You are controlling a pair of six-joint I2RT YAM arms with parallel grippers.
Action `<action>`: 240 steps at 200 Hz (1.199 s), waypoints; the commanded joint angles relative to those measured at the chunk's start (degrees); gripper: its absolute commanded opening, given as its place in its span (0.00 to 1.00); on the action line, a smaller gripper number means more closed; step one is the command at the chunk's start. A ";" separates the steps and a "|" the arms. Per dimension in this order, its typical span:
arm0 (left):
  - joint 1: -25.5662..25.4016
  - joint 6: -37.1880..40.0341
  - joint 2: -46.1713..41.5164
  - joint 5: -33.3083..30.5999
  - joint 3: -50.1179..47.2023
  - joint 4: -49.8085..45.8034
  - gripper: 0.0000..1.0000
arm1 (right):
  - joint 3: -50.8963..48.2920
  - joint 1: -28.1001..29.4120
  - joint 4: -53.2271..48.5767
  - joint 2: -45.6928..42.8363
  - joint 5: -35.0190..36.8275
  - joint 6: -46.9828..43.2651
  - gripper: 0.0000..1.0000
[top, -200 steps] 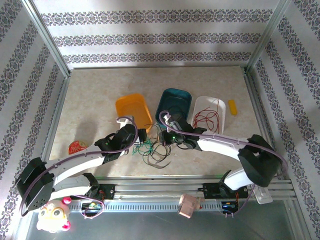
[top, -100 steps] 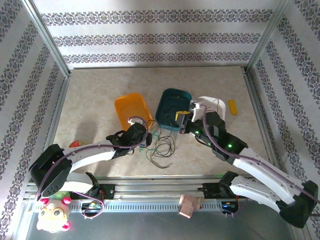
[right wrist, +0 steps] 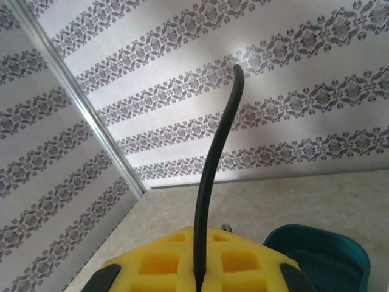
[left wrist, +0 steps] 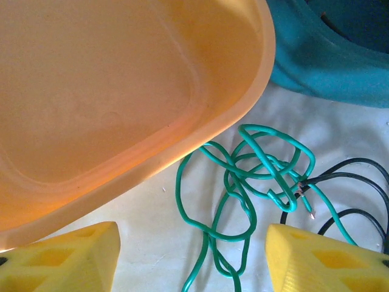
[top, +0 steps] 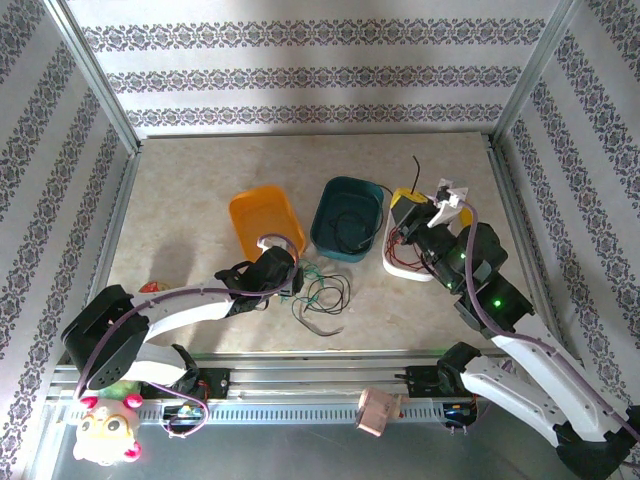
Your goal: Untangle the cables
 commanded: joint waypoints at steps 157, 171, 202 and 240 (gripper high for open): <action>-1.04 1.00 -2.51 -0.84 0.69 -1.41 0.67 | 7.99 -11.71 9.61 47.72 -17.83 6.37 0.04; -1.14 1.18 -2.62 -0.81 0.78 -1.28 0.68 | 9.89 -11.68 8.63 50.96 -18.38 6.81 0.19; -1.22 1.51 -3.27 -0.55 0.78 -1.12 0.69 | 10.76 -11.13 6.03 47.88 -14.40 6.01 0.60; -1.22 2.81 -4.18 -0.06 0.51 -0.15 0.71 | 7.55 -8.73 -0.28 37.22 -10.42 1.07 0.63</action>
